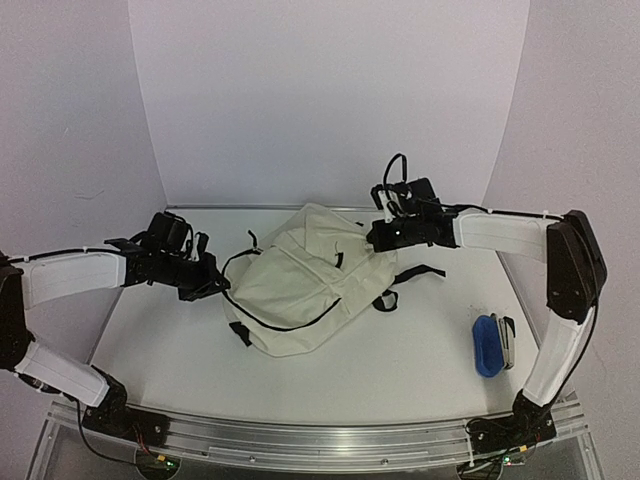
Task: Pack the student bag
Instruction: Adjust the student bag at the center of the board.
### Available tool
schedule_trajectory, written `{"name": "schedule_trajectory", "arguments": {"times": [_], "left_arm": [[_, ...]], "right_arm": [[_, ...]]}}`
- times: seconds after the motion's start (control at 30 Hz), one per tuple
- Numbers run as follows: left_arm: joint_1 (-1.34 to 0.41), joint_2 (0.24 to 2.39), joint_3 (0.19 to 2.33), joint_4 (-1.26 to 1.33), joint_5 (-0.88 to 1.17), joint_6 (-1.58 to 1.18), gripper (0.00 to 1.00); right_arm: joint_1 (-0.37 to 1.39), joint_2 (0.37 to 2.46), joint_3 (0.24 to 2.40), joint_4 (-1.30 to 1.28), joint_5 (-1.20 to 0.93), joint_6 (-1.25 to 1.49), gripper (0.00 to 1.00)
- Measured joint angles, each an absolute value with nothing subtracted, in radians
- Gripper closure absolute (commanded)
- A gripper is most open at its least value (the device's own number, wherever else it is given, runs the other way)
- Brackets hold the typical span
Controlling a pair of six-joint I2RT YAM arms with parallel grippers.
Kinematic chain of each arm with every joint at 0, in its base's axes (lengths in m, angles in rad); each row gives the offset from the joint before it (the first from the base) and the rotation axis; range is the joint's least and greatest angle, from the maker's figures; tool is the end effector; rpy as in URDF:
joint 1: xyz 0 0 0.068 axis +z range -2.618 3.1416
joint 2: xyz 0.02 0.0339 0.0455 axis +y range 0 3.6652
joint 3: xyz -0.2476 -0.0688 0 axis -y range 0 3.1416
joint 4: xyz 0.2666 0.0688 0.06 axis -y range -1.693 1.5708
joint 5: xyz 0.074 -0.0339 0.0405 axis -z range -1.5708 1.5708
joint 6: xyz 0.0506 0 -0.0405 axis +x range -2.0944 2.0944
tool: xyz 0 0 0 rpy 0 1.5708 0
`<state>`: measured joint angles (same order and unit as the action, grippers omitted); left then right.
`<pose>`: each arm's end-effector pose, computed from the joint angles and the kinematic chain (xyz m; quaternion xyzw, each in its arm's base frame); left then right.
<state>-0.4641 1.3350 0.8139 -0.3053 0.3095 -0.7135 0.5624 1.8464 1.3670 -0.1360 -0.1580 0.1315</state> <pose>0.2668 -0.1508 0.1837 -0.0589 0.9202 -0.3190 0.2191 0.3788 0.2482 0.2105 -0.2247 0.8571 0.2217 0.4072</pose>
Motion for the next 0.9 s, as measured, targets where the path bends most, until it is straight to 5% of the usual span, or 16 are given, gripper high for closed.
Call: {"name": "schedule_trajectory", "arguments": {"times": [0.57,0.63,0.73,0.8,0.9], "left_arm": [[-0.320,1.871,1.320,-0.261,0.410,-0.467,0.99],[-0.325,1.906,1.355,-0.255,0.444,-0.458,0.88],[-0.333,1.919,1.369,-0.253,0.471,-0.447,0.57],[-0.330,1.915,1.369,-0.252,0.470,-0.432,0.41],[-0.324,1.885,1.349,-0.251,0.446,-0.419,0.23]], "right_arm": [[0.864,1.457,0.974,-0.203,-0.290,0.376,1.00],[0.919,1.451,0.962,-0.203,-0.303,0.412,1.00],[0.976,1.448,0.961,-0.205,-0.313,0.456,0.95],[0.991,1.440,0.961,-0.213,-0.320,0.475,0.69],[1.001,1.420,0.979,-0.251,-0.321,0.498,0.52]]}}
